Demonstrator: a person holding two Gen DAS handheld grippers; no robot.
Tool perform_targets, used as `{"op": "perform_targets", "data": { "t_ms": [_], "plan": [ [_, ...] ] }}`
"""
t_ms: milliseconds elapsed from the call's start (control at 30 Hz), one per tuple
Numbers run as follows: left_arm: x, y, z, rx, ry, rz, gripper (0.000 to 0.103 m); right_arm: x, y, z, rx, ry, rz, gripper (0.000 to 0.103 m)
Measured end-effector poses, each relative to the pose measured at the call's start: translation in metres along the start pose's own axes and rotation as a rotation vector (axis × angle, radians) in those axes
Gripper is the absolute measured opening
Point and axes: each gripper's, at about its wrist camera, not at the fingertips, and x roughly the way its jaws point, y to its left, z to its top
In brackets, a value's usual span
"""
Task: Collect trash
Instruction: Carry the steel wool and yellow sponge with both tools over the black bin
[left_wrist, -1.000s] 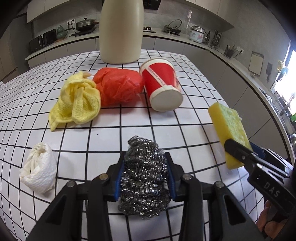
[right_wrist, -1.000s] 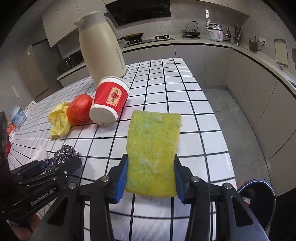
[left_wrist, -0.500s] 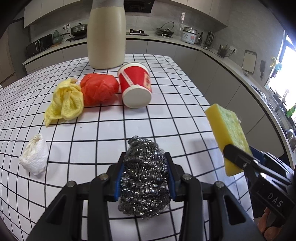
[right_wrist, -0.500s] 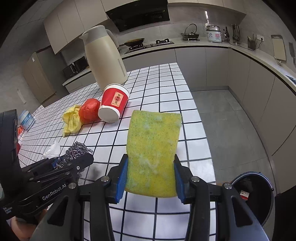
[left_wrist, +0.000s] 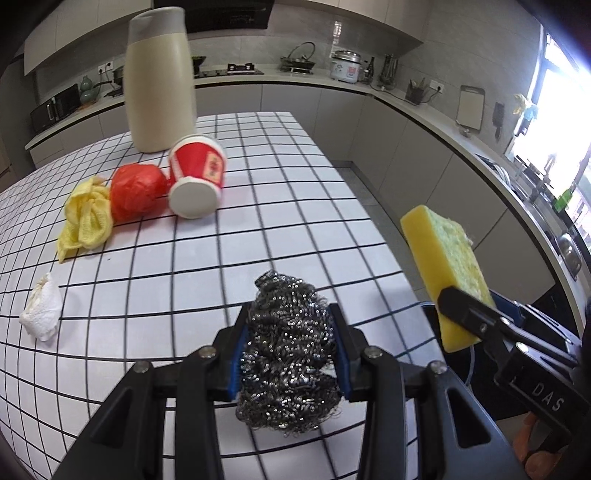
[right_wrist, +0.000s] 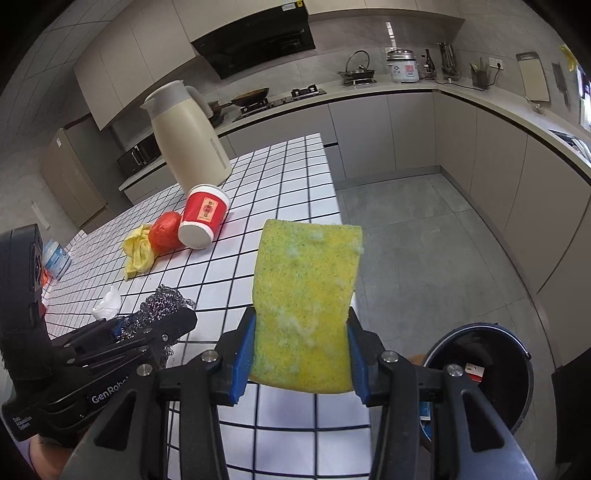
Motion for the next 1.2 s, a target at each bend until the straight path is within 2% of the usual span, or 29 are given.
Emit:
{"op": "perform_targets", "data": {
  "t_ms": [300,533,800,1033,1200],
  "plan": [
    [0.004,-0.061,-0.001,0.08,0.011,-0.068,0.04,-0.029,-0.055,-0.011,0.082,-0.022,-0.061,0.047],
    [0.013,-0.118,-0.002,0.152,0.035,-0.15,0.04,-0.053,-0.108,-0.024,0.157,-0.029,-0.139,0.047],
    [0.029,-0.177,-0.011,0.212,0.08,-0.223,0.04,-0.074,-0.177,-0.051,0.247,-0.003,-0.226,0.047],
    [0.05,-0.216,-0.031,0.243,0.133,-0.225,0.04,-0.068,-0.228,-0.074,0.285,0.058,-0.248,0.047],
    [0.075,-0.234,-0.046,0.241,0.187,-0.191,0.04,-0.054,-0.258,-0.086,0.292,0.109,-0.238,0.047]
  ]
}}
